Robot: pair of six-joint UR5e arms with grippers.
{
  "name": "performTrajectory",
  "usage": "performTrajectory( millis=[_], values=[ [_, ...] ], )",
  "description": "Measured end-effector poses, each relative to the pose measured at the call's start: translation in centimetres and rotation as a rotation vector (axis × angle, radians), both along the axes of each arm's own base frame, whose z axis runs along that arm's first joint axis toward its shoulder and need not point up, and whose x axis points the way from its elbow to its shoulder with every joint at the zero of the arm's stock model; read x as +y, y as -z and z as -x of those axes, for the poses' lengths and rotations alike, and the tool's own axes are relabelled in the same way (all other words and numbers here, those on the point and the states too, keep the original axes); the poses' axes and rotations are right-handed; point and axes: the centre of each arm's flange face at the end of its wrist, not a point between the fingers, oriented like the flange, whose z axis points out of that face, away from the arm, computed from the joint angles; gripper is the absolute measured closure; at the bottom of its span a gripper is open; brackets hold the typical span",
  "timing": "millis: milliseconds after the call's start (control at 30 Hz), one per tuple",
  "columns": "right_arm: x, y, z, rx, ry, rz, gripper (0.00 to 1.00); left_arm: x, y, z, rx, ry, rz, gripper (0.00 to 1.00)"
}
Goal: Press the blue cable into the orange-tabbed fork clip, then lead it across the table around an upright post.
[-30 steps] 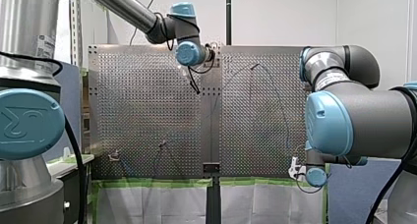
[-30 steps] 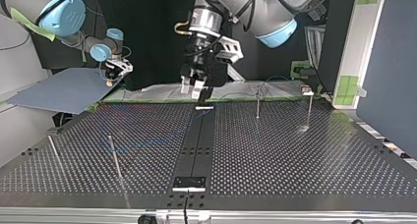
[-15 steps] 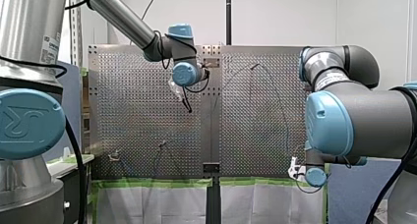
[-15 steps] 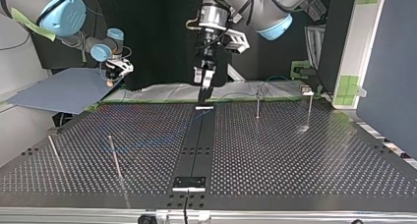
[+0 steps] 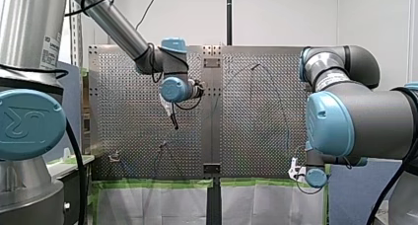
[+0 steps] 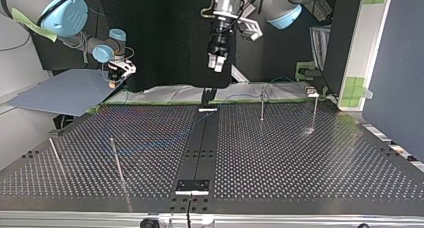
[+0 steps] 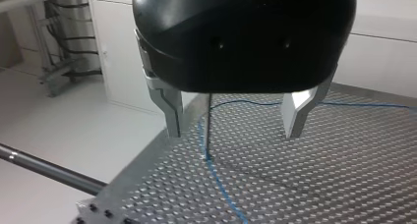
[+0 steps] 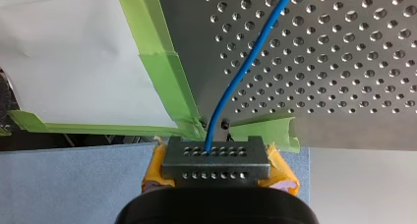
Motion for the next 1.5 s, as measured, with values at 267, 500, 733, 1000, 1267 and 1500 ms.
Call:
performTrajectory(
  millis=[267,500,733,1000,1267,1500],
  values=[
    [0.0,0.0,-0.1,0.000,-0.002,0.000,1.00,1.5,3.0,1.8,0.051,0.037,-0.029,0.00],
    [0.0,0.0,-0.2,0.001,-0.003,0.000,1.00,2.9,4.9,2.5,0.070,0.073,0.013,0.00],
    [0.1,0.0,-0.3,0.001,-0.005,0.000,1.00,5.0,6.8,2.6,0.079,0.089,0.014,0.00],
    [0.1,0.0,-0.4,0.001,-0.006,0.000,1.00,7.7,8.8,2.6,0.085,0.089,-0.007,0.00],
    [0.1,0.0,-0.4,0.003,-0.008,-0.002,1.00,10.5,11.0,3.5,0.138,0.087,-0.058,0.00],
    [0.2,0.0,-0.6,0.011,-0.013,-0.006,1.00,11.5,11.7,3.6,0.157,0.087,-0.076,0.00]
  ],
)
